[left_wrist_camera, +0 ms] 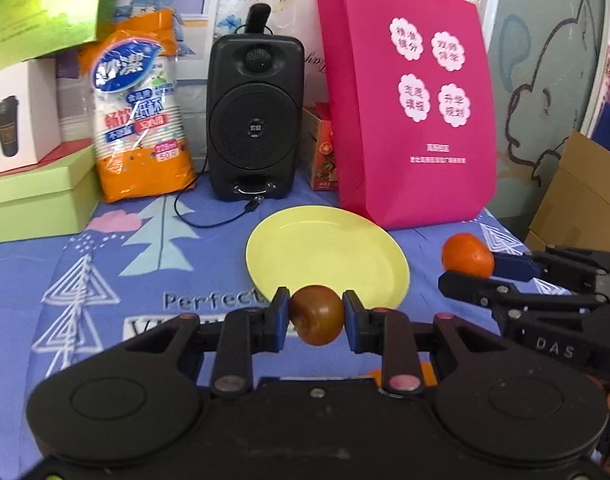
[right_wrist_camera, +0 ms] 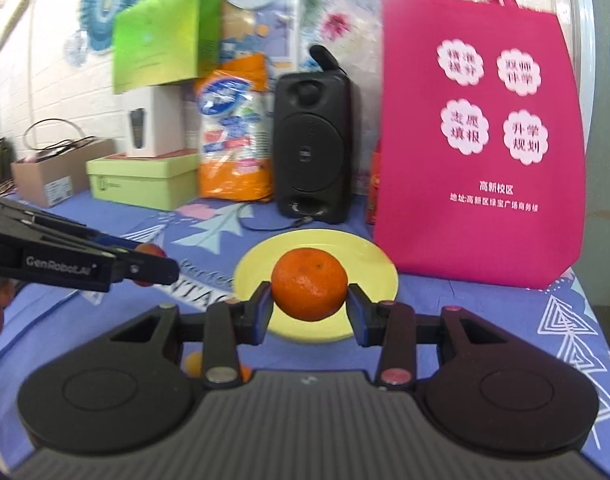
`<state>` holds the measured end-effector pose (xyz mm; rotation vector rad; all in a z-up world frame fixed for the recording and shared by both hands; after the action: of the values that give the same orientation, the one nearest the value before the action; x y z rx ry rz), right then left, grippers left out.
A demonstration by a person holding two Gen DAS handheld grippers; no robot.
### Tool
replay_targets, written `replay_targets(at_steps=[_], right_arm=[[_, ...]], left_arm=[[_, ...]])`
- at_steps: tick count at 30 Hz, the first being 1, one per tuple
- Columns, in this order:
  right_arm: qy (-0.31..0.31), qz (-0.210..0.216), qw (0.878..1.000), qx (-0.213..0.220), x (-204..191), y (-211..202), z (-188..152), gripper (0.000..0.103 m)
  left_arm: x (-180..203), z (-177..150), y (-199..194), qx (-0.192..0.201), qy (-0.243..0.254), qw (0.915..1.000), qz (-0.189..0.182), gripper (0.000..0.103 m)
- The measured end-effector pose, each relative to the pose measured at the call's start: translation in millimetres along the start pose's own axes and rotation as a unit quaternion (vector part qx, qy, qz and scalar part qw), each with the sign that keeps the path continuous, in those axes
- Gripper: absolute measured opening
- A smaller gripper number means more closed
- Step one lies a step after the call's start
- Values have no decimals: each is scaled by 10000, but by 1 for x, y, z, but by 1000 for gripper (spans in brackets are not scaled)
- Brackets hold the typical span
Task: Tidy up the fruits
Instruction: 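Carry the plum and orange to the yellow plate and release both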
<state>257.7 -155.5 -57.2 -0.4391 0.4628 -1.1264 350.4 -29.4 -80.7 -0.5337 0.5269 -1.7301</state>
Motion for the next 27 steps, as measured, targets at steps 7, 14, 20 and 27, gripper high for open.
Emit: replay_targets(at_steps=[7, 14, 20, 27], right_arm=[[126, -80, 9990, -426, 23, 56, -9, 39], [271, -82, 9971, -713, 34, 93, -26, 39], [254, -55, 9963, -822, 33, 108, -31, 39], [135, -114, 9980, -611, 29, 92, -22, 56]], left_arm=[[3, 11, 86, -431, -2, 9988, 225, 27], [-3, 0, 131, -773, -115, 9965, 309, 27], [-8, -2, 138, -867, -134, 9953, 404, 32], [-18, 11, 107, -588, -193, 9962, 611, 84]])
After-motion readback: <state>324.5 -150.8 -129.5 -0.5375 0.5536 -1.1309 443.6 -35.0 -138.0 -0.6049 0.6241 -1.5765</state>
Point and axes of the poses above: each gripper's, at about its wrist camera, not at the fingertips, and y roughly the way its jaws point, x to its right, z to its top, the point moved 8 cm from there along y, roughly the way its jaws point, and after that the axes turned 6 degrees about z, right-handed, at the moved point
